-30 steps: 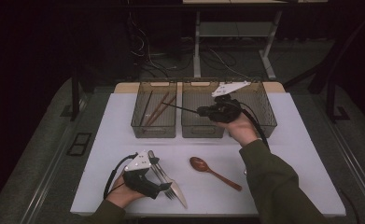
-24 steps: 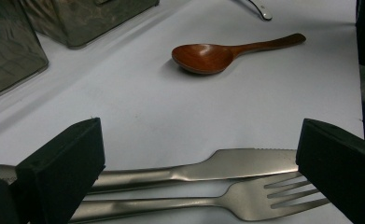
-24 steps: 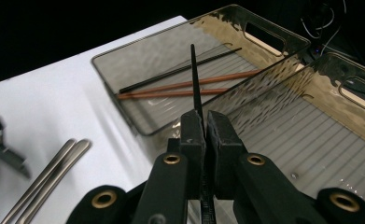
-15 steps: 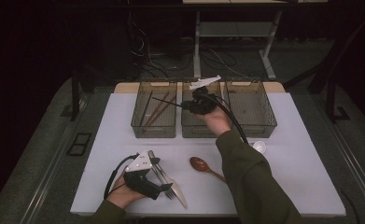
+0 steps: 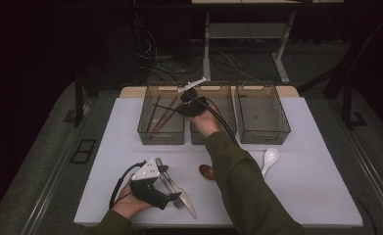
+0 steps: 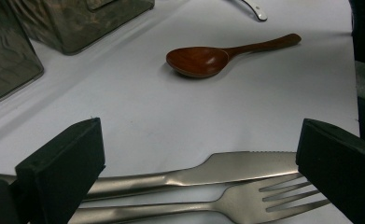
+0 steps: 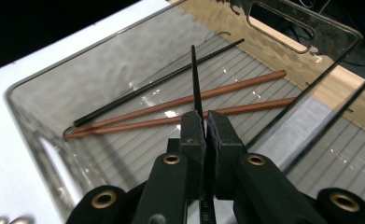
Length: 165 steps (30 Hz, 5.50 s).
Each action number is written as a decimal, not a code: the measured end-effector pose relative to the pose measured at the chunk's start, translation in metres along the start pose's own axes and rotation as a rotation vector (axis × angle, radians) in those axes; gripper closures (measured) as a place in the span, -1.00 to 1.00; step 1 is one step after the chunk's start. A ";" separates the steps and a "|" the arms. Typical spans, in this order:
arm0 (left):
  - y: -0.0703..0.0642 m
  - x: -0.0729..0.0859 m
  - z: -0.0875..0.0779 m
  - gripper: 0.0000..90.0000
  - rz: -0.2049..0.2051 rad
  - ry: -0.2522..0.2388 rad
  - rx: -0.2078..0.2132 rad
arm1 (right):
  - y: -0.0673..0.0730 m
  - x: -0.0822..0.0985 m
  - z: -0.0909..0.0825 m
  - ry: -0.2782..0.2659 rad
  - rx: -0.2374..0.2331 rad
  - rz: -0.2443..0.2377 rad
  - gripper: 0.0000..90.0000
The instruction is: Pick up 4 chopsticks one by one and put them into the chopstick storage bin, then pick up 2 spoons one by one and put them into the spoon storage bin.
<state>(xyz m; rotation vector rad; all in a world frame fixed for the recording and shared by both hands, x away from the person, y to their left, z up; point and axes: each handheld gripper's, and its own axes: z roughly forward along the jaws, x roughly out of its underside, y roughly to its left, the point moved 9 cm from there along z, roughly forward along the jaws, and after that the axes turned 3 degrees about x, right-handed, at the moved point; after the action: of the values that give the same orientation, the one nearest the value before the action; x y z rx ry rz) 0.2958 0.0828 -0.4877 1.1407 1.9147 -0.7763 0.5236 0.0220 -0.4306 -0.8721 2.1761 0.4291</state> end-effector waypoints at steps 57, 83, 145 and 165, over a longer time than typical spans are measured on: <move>0.003 0.000 -0.002 -0.99 -0.037 -0.007 -0.004 | 0.003 0.057 -0.098 -0.094 -0.213 -0.033 -0.36; 0.002 0.002 -0.001 -0.99 -0.031 0.010 -0.003 | -0.014 0.152 -0.148 -0.102 -0.199 0.012 -0.36; 0.005 0.007 -0.004 -0.99 -0.039 0.018 -0.026 | -0.127 0.233 -0.152 0.102 0.114 0.120 0.99; 0.005 0.007 -0.005 -0.99 -0.039 0.014 -0.027 | -0.136 0.243 -0.157 0.133 0.147 0.100 0.99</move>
<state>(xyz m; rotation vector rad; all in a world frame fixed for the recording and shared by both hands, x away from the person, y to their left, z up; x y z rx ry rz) 0.2964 0.0918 -0.4921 1.0976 1.9590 -0.7626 0.4178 -0.2686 -0.5099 -0.7311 2.3480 0.2613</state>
